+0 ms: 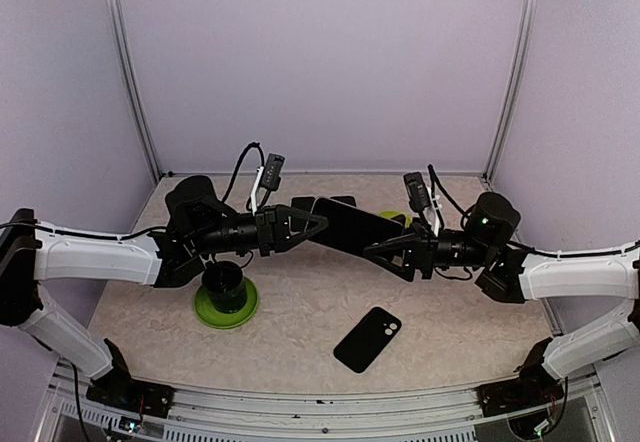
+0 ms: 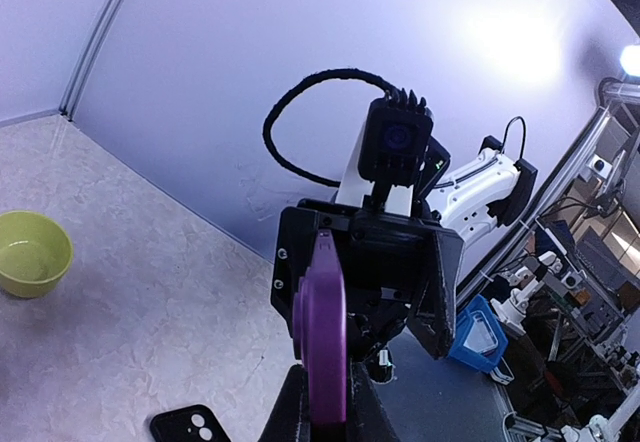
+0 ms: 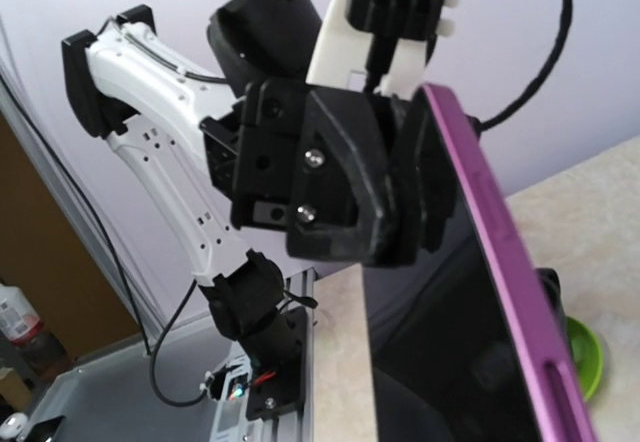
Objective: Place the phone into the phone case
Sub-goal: Pass from the left arm to the right
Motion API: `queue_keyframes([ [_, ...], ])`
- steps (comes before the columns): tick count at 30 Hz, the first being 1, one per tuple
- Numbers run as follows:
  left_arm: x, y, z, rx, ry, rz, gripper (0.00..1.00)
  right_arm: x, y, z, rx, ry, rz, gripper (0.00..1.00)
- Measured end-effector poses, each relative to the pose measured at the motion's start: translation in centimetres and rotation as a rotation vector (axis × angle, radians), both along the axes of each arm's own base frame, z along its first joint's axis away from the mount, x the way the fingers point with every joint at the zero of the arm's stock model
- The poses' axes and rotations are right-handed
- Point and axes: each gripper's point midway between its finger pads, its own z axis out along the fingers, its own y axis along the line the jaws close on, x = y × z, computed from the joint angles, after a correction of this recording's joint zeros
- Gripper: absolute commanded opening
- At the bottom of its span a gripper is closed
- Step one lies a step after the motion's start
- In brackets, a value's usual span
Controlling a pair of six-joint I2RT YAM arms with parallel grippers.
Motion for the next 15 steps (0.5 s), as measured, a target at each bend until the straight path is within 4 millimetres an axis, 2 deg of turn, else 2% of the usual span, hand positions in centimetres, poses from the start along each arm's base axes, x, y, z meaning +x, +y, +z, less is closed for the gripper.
queue_keyframes([
  [3, -0.02, 0.01, 0.19, -0.008, 0.006, -0.001, 0.0, -0.12, -0.02, 0.2, 0.013, -0.009, 0.005, 0.65],
  [7, -0.15, 0.03, 0.24, -0.016, 0.015, -0.005, 0.0, -0.19, -0.06, 0.21, 0.024, -0.011, 0.006, 0.52],
  [10, -0.36, 0.07, 0.15, -0.023, 0.021, -0.009, 0.0, -0.18, -0.03, 0.13, 0.03, -0.005, 0.007, 0.36],
  [12, -0.55, 0.09, 0.01, -0.027, 0.025, -0.013, 0.0, -0.09, 0.0, -0.13, 0.028, 0.007, 0.005, 0.19],
  [15, -0.99, 0.06, -0.06, -0.032, 0.026, -0.028, 0.0, 0.17, 0.05, -0.54, 0.023, 0.028, -0.004, 0.01],
])
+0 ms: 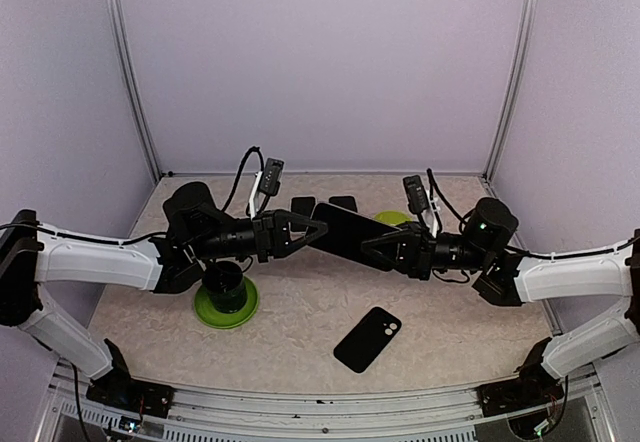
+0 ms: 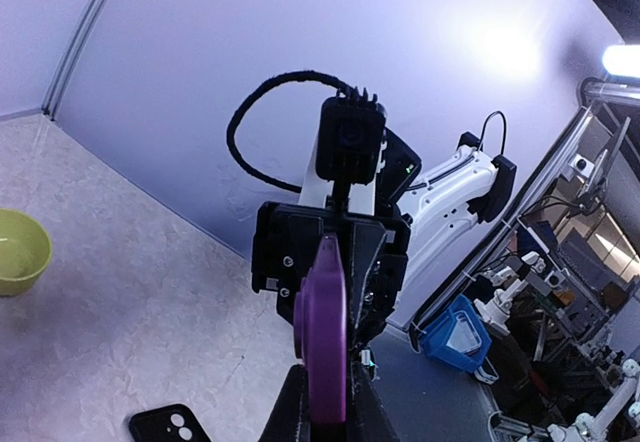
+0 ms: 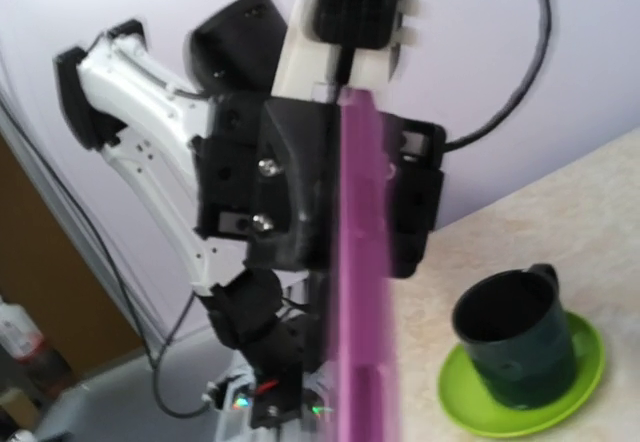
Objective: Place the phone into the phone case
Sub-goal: Pass from the left arm to the right, then pick up the phone case from the center of the board.
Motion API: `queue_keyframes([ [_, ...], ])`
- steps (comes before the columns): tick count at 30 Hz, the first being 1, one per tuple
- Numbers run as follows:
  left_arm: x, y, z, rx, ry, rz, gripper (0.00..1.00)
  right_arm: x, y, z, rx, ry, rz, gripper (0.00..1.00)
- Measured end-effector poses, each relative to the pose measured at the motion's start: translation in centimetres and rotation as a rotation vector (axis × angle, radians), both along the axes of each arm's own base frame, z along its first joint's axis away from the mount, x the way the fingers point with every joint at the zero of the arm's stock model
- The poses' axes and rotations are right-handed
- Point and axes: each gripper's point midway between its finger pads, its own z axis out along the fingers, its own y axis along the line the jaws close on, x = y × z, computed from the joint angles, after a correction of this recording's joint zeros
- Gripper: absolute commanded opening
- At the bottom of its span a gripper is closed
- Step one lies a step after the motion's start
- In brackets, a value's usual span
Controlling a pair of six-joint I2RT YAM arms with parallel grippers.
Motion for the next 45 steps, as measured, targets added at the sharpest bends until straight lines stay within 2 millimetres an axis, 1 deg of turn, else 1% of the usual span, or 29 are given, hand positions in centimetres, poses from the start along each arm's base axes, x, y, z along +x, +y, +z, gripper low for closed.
queue_keyframes([
  [1, -0.1, 0.0, 0.1, -0.003, -0.015, -0.001, 0.02, 0.1, 0.0, 0.0, 0.0, 0.01, -0.005, 0.0],
  [3, -0.1, 0.0, 0.2, -0.008, -0.044, 0.003, 0.13, 0.3, 0.0, -0.2, -0.004, 0.058, -0.007, 0.0],
  [7, 0.4, 0.1, 0.0, -0.002, -0.042, 0.036, 0.52, 0.3, 0.1, -0.3, -0.009, 0.055, -0.014, 0.0],
  [9, 1.4, 0.4, 0.1, -0.002, -0.029, 0.085, 0.66, 0.2, 0.1, -0.5, -0.018, 0.045, -0.013, 0.0],
  [13, 2.5, 1.2, 0.1, -0.001, -0.017, 0.157, 0.77, 0.0, 0.0, -1.2, -0.068, 0.044, -0.022, 0.0],
  [15, 2.7, 1.7, 0.0, 0.005, -0.016, 0.182, 0.79, 0.2, -0.3, -1.4, -0.106, 0.049, -0.054, 0.0],
  [18, 2.6, 2.1, -0.6, 0.033, -0.015, 0.2, 0.8, 0.9, -1.0, -1.2, -0.148, 0.045, -0.129, 0.0],
  [21, 2.3, 2.2, -1.5, 0.083, -0.024, 0.205, 0.81, 2.0, -2.4, -0.8, -0.187, 0.048, -0.234, 0.0],
  [24, 1.8, 1.8, -3.0, 0.158, -0.035, 0.191, 0.82, 3.4, -4.2, -1.1, -0.232, 0.061, -0.353, 0.0],
  [27, 1.4, 0.8, -4.6, 0.25, -0.051, 0.163, 0.82, 4.4, -5.6, -1.5, -0.274, 0.072, -0.446, 0.0],
  [32, 1.3, -2.6, -6.0, 0.39, -0.114, 0.12, 0.8, 5.6, -7.8, -2.2, -0.342, 0.085, -0.585, 0.0],
  [35, 0.8, -5.2, -7.3, 0.48, -0.157, 0.087, 0.79, 5.9, -9.1, -2.3, -0.364, 0.091, -0.652, 0.0],
  [38, -0.1, -8.5, -9.2, 0.58, -0.201, 0.035, 0.77, 6.0, -10.3, -2.2, -0.376, 0.092, -0.707, 0.0],
  [40, -0.8, -10.4, -11.2, 0.648, -0.221, -0.004, 0.75, 6.1, -10.8, -2.1, -0.38, 0.092, -0.736, 0.0],
  [41, -0.9, -11.0, -12.2, 0.679, -0.227, -0.015, 0.74, 6.2, -11.1, -2.1, -0.383, 0.092, -0.749, 0.0],
  [42, -1.2, -11.8, -13.8, 0.723, -0.231, -0.036, 0.72, 6.3, -11.4, -2.1, -0.386, 0.092, -0.762, 0.0],
  [45, -1.4, -12.8, -17.9, 0.831, -0.225, -0.07, 0.71, 6.3, -12.0, -2.2, -0.396, 0.094, -0.791, 0.0],
])
